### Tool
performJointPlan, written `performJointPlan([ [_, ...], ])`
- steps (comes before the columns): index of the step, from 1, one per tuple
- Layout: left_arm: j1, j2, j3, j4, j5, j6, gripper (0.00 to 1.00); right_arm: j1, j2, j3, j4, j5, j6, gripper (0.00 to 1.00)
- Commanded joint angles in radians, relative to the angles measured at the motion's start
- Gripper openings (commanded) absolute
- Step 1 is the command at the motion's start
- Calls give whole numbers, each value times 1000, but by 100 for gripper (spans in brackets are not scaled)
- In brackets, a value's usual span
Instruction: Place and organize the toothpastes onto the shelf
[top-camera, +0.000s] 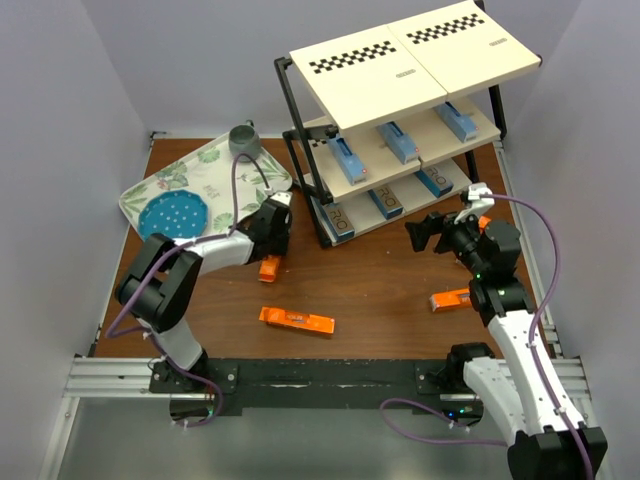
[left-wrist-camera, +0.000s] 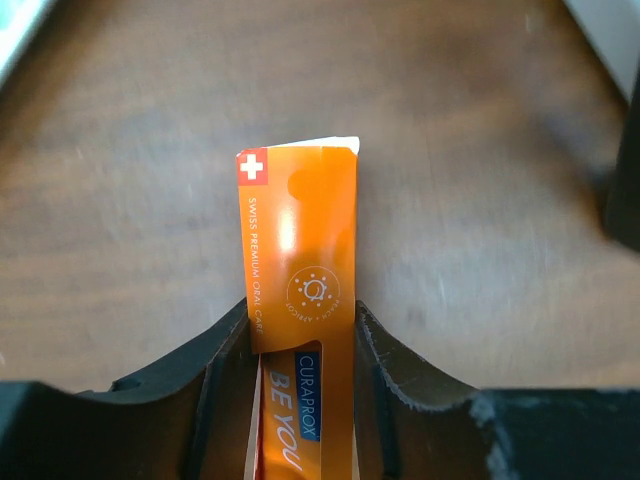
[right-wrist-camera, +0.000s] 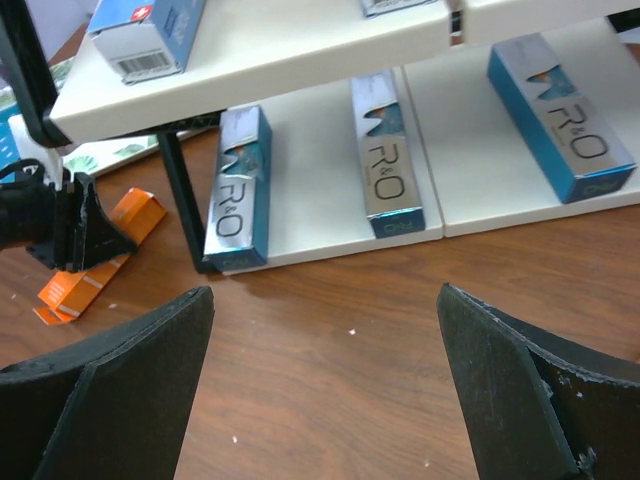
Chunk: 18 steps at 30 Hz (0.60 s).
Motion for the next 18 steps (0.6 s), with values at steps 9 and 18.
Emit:
performJointPlan([
  [9,-51,-276,-46,-115,302,163,26,59,25,181,-220,-282,-99,98],
  [18,-160,-441,35,-319,475,273,22,173,103,331,-313,-472,-200,98],
])
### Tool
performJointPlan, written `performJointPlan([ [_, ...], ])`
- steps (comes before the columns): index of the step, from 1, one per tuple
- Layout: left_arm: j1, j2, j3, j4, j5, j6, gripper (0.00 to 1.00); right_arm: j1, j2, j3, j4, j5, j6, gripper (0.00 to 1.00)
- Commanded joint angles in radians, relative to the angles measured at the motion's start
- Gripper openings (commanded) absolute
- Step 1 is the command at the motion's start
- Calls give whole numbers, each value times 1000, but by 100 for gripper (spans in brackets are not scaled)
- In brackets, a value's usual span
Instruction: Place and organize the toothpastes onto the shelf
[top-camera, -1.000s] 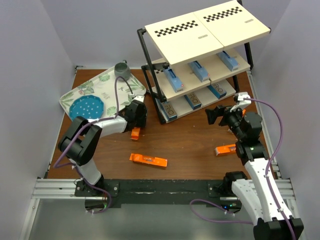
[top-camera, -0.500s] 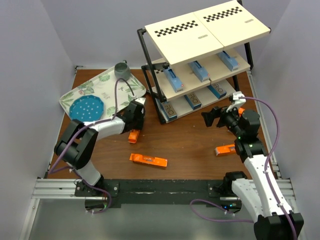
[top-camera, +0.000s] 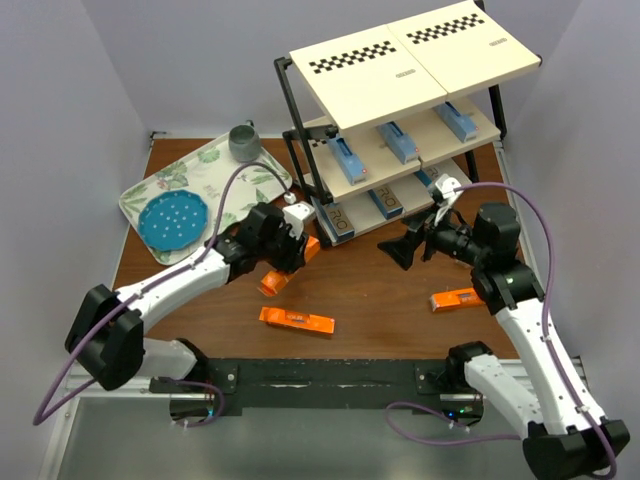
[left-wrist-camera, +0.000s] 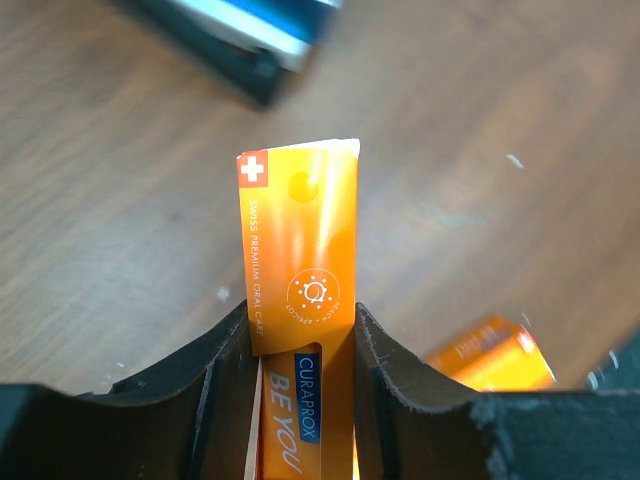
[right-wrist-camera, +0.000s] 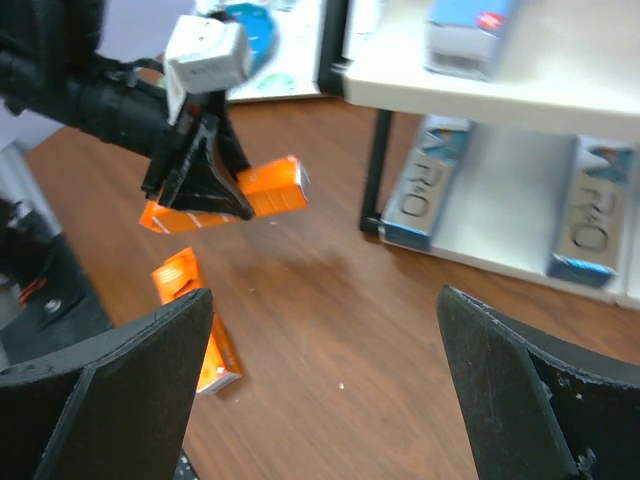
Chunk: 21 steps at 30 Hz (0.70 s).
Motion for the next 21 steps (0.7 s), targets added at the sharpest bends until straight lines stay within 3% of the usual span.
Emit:
performJointPlan([
  [1,-63,-91,73,-129,103,102,22,44,52,108,-80,-170,-107,98],
  [6,-137,-168,107,-192,174,128,21,116,83,163,-169,-223,-182,98],
  [12,-189,-217,139,-198,211,232,20,174,13,100,-139,-263,-188,98],
  [21,-224,-167,282,-193,300,297,20,248,89,146,-135,-263,-234,98],
])
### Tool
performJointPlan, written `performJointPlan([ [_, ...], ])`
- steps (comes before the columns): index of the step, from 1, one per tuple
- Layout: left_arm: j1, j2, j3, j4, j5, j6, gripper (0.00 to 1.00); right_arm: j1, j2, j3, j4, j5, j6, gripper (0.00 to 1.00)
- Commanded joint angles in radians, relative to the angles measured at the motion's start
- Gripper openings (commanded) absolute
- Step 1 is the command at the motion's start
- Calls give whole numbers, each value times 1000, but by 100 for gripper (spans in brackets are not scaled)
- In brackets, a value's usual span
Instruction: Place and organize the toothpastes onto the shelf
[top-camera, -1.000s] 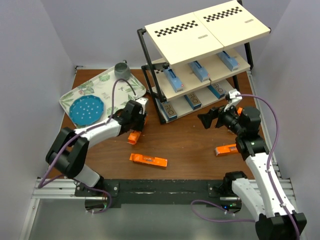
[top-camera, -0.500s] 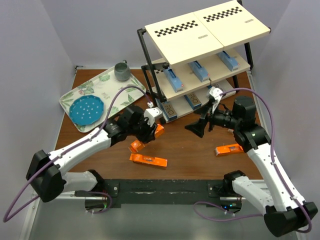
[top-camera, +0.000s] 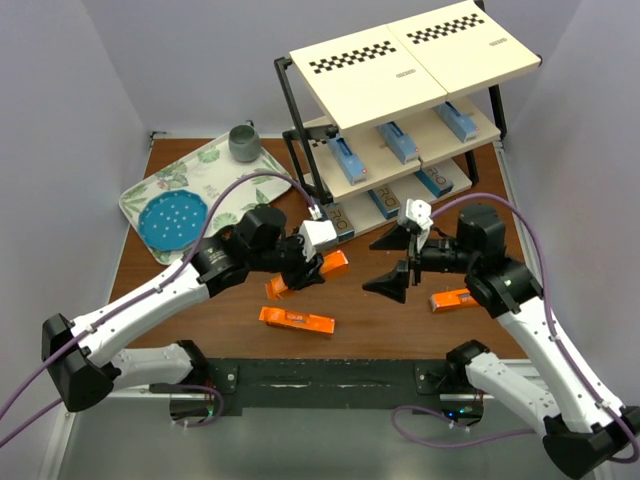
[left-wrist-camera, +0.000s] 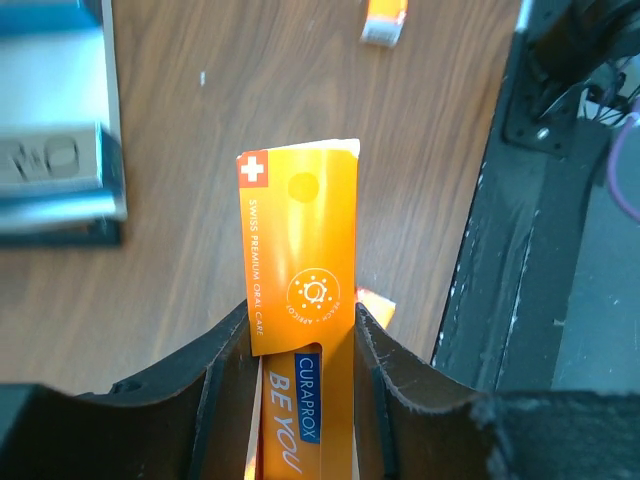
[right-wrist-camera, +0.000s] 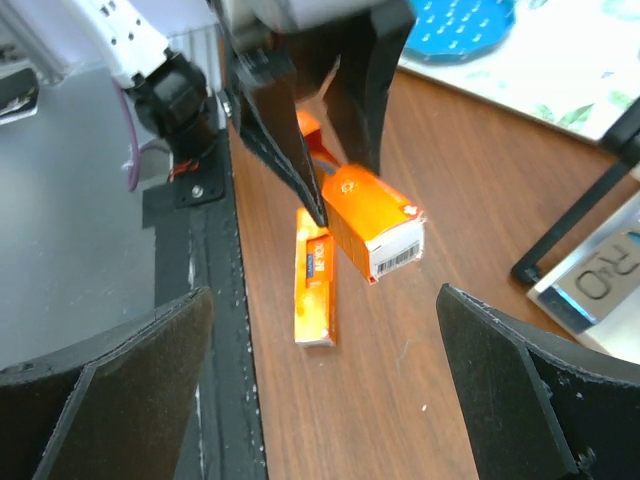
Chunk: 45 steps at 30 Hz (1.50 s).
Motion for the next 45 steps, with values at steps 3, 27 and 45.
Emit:
performJointPlan([
  [3,-27,57,154,27,100,72,20,50,114,83,-13,-11,-82,98],
  [27,-47,120,276,-2,180,191,21,81,240,182,-126,0,-203,79],
  [45,-47,132,292,-21,206,210,32,81,217,189,-166,29,-202,37],
])
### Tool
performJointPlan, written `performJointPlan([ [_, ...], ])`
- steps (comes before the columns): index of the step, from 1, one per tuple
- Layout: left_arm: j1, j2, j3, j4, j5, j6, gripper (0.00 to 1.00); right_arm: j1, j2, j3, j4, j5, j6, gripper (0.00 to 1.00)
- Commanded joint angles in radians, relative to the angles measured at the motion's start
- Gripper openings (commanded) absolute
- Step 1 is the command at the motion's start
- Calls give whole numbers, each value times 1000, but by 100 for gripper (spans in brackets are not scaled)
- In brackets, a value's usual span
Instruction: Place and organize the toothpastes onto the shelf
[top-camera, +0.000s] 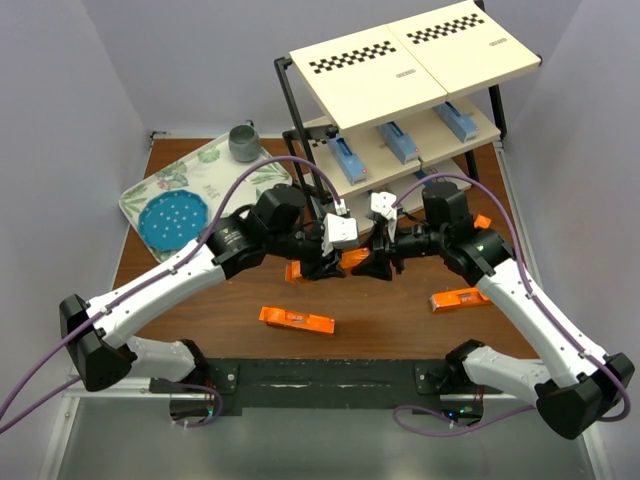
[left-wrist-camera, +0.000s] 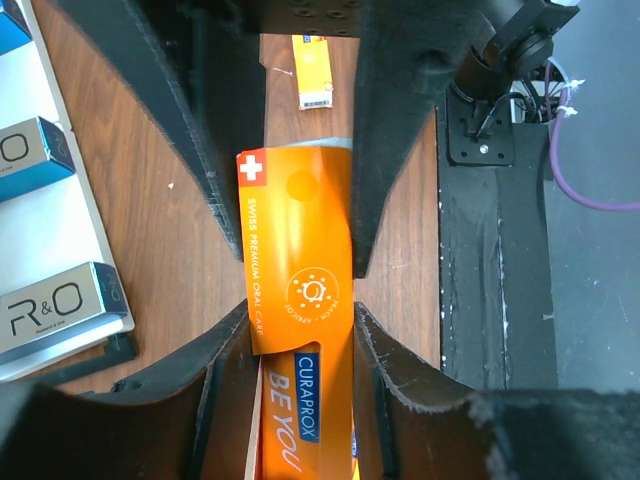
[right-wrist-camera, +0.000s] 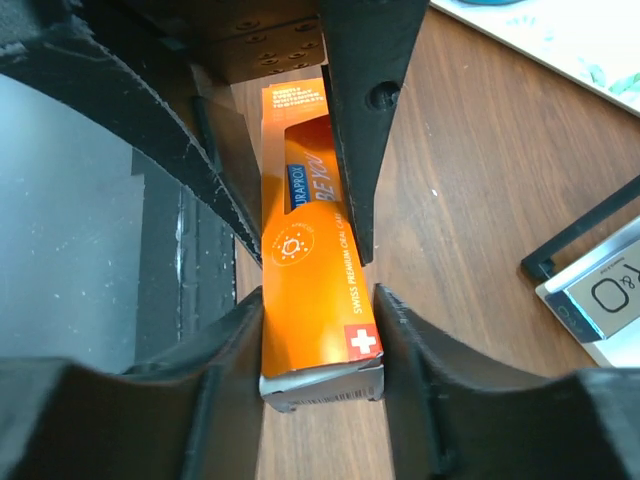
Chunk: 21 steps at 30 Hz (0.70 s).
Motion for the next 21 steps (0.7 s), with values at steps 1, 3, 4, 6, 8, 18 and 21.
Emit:
performJointPlan([
  [1,-8,-24,46,36,28,29,34,1,-27,45,-29,7,-2,33],
  [3,-7,-30,42,44,22,31,38,1,-27,52,-38,14,0,28],
  [4,-7,-36,40,47,16,31,48,1,-31,57,-43,17,1,26],
  [6,-7,-48,33,59,-12,31,61,1,-34,62,-44,33,9,21],
  [8,-7,-71,23,75,-39,29,76,1,-44,74,-44,42,17,19],
  [18,-1,-341,-177,413,-484,-102,100,-1,-93,177,15,166,107,17],
  [21,1,-457,-254,486,-615,-135,100,1,-104,221,77,220,147,17],
])
